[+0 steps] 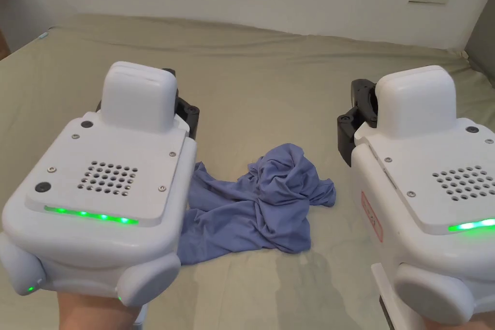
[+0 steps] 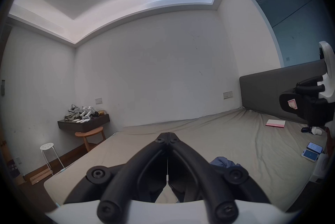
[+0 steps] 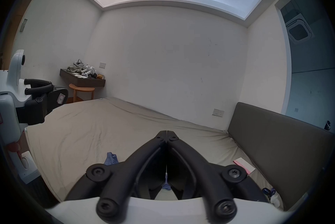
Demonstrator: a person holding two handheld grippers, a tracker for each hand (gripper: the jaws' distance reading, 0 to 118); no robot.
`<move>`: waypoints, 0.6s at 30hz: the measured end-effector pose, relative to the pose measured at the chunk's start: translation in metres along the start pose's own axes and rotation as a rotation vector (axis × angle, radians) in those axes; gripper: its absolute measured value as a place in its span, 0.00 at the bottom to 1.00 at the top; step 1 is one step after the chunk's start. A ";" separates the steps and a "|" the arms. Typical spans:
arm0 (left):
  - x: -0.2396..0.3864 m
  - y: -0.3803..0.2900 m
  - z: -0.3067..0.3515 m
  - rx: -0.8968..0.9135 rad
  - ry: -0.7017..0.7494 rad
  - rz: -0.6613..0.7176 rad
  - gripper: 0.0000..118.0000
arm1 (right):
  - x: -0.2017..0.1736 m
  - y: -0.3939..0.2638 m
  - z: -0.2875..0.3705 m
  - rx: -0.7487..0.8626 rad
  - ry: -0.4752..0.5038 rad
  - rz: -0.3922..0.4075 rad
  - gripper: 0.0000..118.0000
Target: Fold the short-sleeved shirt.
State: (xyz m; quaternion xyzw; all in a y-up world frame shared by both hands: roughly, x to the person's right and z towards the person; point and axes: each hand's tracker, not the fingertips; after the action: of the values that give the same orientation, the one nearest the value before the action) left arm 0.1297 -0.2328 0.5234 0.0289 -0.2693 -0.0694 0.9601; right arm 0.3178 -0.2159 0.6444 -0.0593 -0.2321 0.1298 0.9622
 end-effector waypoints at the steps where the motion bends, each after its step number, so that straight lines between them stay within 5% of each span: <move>1: -0.001 0.001 0.000 0.008 0.007 0.004 0.00 | 0.000 0.001 0.000 0.001 -0.002 0.000 0.01; 10: 0.000 -0.012 -0.018 -0.063 -0.009 -0.042 0.00 | -0.003 -0.010 -0.011 -0.025 0.003 0.013 0.01; 16: -0.008 -0.087 -0.067 -0.422 -0.140 -0.010 0.00 | -0.001 -0.033 -0.023 -0.080 0.022 0.023 0.01; 18: -0.014 -0.125 -0.079 -0.513 -0.120 0.124 0.00 | 0.003 -0.043 -0.029 -0.110 0.027 0.007 0.01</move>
State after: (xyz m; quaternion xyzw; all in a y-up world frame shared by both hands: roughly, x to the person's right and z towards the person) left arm 0.1447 -0.3533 0.4372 -0.2360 -0.3007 -0.0781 0.9208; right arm 0.3435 -0.2573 0.6281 -0.1149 -0.2257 0.1193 0.9600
